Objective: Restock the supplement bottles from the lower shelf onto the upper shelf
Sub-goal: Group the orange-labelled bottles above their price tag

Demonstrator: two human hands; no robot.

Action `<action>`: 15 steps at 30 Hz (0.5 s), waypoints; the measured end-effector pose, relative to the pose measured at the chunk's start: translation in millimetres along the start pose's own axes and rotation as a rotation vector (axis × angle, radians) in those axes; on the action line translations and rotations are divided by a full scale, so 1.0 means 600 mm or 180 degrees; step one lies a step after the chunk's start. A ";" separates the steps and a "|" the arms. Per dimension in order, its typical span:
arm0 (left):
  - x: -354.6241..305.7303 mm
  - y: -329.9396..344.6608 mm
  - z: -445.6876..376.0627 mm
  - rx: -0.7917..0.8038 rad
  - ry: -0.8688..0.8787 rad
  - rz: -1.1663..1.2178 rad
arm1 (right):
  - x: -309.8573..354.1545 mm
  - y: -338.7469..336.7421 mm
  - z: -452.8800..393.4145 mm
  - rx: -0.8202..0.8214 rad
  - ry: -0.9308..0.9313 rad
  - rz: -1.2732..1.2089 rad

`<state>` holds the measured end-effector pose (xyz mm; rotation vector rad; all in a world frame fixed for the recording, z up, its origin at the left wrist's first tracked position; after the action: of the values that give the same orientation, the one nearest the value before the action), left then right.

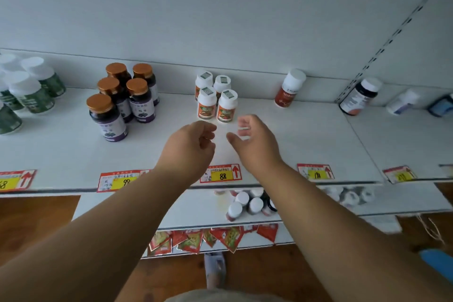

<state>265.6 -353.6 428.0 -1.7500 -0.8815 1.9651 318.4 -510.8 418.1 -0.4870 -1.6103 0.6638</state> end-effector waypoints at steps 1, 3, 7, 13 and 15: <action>-0.001 -0.006 0.017 0.0010 0.0130 -0.0035 | 0.006 -0.001 0.028 -0.0014 0.0047 -0.0012; 0.001 -0.017 0.054 0.0033 0.0373 -0.0037 | 0.019 -0.002 0.084 -0.0096 0.0089 -0.0052; 0.014 -0.035 0.133 -0.0030 0.0695 -0.0135 | 0.047 0.007 0.184 -0.0200 0.0041 -0.0088; 0.067 -0.008 0.231 -0.0024 0.0557 0.0011 | 0.006 0.058 0.291 -0.0100 0.0056 -0.0249; 0.117 0.039 0.237 0.0088 0.0369 0.0045 | -0.048 0.100 0.307 0.0059 0.0172 -0.0193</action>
<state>118.2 -355.5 365.0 -1.8385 -0.8011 1.8544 137.3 -511.3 344.1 -0.4373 -1.5605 0.6147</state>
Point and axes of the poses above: each hand's wrist, its own z-axis away from the middle knuckle, its own y-axis out of the palm, x = y × z, the point moved 10 cm from there along -z, towards the middle knuckle, and after that the axes turned 4 degrees about -y, right-handed, at the moved point
